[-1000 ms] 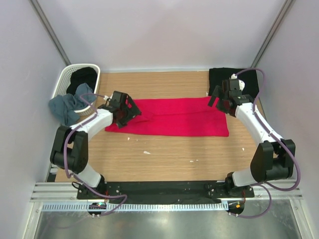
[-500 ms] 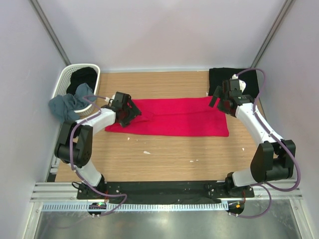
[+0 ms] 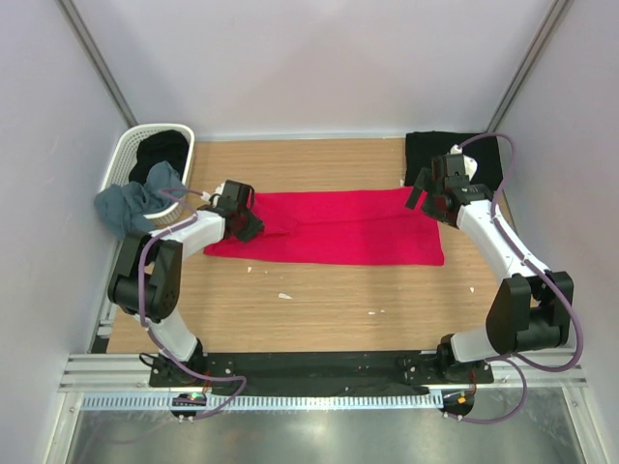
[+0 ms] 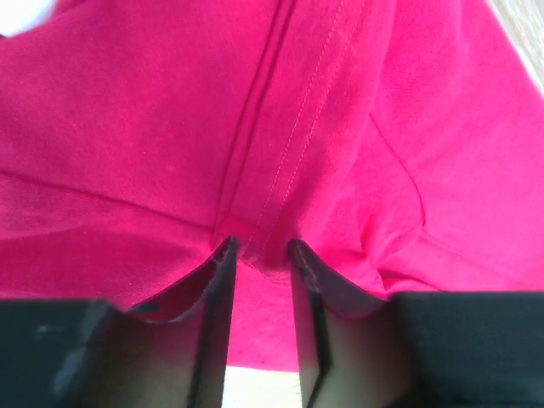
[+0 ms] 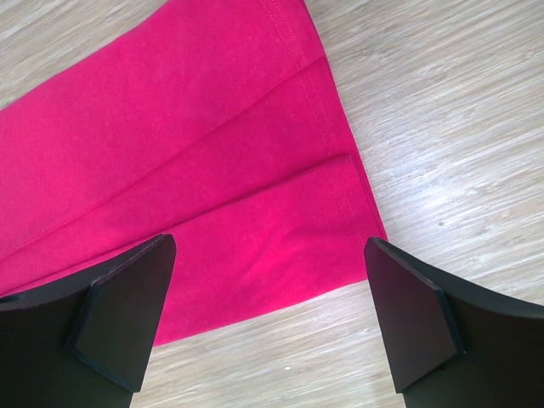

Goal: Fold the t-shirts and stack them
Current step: Fold the tshirt

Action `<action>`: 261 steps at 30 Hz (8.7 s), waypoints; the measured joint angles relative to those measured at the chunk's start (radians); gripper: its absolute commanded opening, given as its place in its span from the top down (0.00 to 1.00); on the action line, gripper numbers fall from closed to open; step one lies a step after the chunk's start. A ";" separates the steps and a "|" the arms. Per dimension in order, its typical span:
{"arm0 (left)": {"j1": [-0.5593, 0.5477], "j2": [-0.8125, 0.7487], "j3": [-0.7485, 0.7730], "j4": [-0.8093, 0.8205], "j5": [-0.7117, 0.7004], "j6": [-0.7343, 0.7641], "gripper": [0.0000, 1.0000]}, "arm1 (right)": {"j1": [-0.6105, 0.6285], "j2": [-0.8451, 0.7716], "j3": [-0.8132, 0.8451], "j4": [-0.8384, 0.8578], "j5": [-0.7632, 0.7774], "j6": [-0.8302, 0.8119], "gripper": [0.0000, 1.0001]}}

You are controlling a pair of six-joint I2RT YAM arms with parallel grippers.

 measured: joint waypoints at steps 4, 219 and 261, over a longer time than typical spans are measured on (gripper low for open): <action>0.000 0.000 0.000 0.000 -0.013 0.006 0.88 | 0.002 0.000 0.000 0.000 0.001 0.000 0.00; 0.048 0.953 1.356 -0.041 0.317 0.326 0.11 | 0.666 0.352 -0.032 0.053 -0.030 0.221 0.00; -0.082 1.077 1.532 0.027 0.397 0.187 0.04 | 0.810 0.208 0.204 -0.172 -0.004 0.390 0.00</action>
